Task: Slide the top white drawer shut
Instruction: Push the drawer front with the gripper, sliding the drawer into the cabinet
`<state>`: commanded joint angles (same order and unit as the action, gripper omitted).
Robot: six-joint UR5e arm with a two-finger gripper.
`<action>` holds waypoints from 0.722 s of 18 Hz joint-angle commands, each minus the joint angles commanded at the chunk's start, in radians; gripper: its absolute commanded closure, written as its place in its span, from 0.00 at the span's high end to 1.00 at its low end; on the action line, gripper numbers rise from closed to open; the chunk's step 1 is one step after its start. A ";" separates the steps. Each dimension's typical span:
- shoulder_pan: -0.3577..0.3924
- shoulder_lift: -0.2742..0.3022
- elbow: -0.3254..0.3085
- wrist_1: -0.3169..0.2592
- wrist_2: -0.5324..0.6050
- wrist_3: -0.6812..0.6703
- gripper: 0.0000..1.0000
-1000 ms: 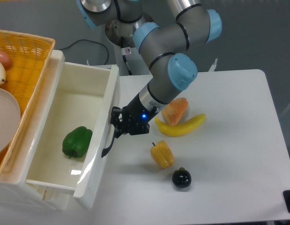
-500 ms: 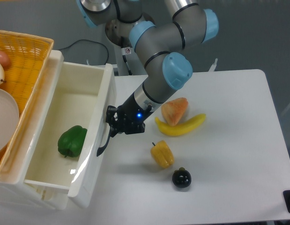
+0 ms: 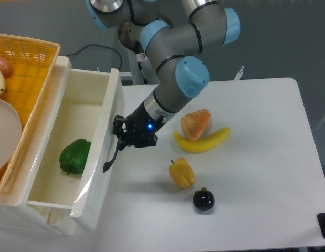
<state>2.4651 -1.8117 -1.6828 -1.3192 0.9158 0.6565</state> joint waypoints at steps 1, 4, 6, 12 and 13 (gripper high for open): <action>-0.005 0.005 -0.003 0.000 -0.002 0.000 0.10; -0.014 0.009 -0.008 0.000 -0.003 -0.002 0.10; -0.021 0.011 -0.008 0.000 -0.011 -0.002 0.10; -0.046 0.014 -0.011 0.002 -0.012 -0.023 0.11; -0.051 0.014 -0.012 0.002 -0.014 -0.026 0.11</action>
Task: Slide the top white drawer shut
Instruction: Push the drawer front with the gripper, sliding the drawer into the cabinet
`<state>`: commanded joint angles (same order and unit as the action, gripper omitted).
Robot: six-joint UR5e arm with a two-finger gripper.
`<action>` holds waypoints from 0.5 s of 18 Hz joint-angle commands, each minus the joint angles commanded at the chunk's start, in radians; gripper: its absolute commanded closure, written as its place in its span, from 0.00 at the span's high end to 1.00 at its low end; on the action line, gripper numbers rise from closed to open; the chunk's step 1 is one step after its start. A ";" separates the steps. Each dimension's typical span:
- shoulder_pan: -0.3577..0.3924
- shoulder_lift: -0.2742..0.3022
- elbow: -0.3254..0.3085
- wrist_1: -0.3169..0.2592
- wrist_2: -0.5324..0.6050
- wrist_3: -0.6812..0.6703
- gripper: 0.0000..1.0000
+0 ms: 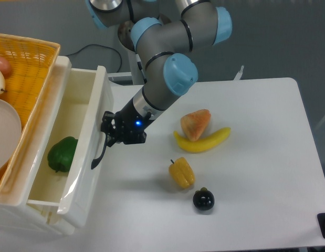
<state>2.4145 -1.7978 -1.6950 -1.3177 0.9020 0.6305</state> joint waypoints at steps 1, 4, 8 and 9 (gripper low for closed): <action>-0.008 0.000 -0.002 0.002 0.000 -0.003 0.11; -0.014 0.002 -0.006 0.005 0.000 -0.011 0.11; -0.034 0.002 -0.012 0.006 0.000 -0.017 0.11; -0.034 0.002 -0.015 0.006 0.000 -0.018 0.11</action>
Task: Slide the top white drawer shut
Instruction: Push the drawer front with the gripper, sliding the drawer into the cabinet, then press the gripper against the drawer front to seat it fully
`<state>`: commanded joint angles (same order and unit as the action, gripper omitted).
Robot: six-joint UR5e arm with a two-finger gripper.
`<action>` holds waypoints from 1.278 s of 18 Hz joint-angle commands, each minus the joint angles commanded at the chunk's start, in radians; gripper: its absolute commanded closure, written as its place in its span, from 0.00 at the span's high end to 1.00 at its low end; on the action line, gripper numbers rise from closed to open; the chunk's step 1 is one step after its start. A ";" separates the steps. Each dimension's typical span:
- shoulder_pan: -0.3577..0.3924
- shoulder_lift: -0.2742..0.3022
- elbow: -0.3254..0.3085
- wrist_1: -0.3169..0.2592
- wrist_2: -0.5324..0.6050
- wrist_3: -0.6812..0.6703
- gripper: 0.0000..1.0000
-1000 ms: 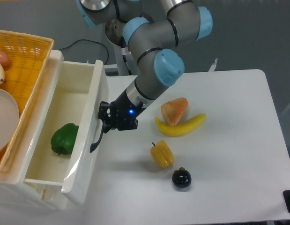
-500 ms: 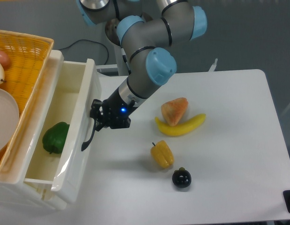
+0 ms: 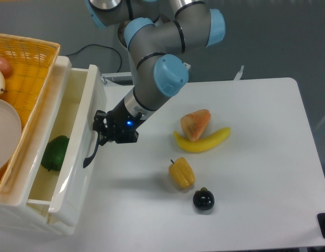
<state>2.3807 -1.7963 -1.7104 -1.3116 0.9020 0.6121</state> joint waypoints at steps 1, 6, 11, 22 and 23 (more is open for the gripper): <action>-0.002 0.005 -0.005 0.002 0.000 0.000 0.11; -0.014 0.023 -0.023 0.002 -0.002 0.000 0.11; -0.029 0.025 -0.026 0.002 -0.005 -0.006 0.11; -0.058 0.025 -0.025 0.005 -0.011 -0.020 0.12; -0.060 0.025 -0.025 0.005 -0.011 -0.020 0.12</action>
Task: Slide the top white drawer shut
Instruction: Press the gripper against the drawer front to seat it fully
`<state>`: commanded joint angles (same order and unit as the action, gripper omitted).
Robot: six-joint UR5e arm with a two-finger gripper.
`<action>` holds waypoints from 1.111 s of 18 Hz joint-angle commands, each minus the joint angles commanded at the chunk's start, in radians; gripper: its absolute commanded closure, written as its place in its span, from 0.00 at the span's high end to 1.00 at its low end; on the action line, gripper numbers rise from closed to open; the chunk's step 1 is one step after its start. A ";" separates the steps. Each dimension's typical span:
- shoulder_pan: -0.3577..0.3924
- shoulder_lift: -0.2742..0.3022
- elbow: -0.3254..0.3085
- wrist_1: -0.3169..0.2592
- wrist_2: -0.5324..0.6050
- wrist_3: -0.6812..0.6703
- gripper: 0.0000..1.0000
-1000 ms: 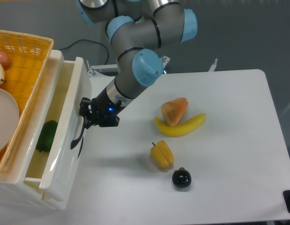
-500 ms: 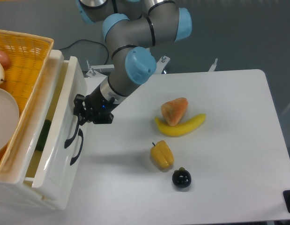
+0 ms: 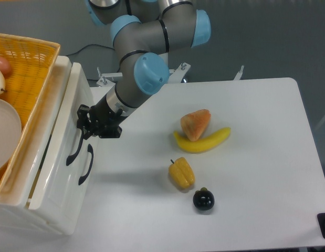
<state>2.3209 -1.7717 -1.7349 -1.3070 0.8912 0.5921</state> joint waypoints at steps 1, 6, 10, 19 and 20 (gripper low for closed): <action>-0.002 0.000 0.000 0.000 0.000 -0.002 0.12; -0.006 -0.002 0.000 0.000 0.000 -0.009 0.12; -0.014 -0.005 0.000 0.024 0.000 -0.028 0.12; -0.014 -0.012 0.002 0.029 0.003 -0.028 0.12; -0.014 -0.012 0.002 0.028 0.005 -0.028 0.12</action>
<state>2.3071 -1.7840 -1.7334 -1.2793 0.8958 0.5645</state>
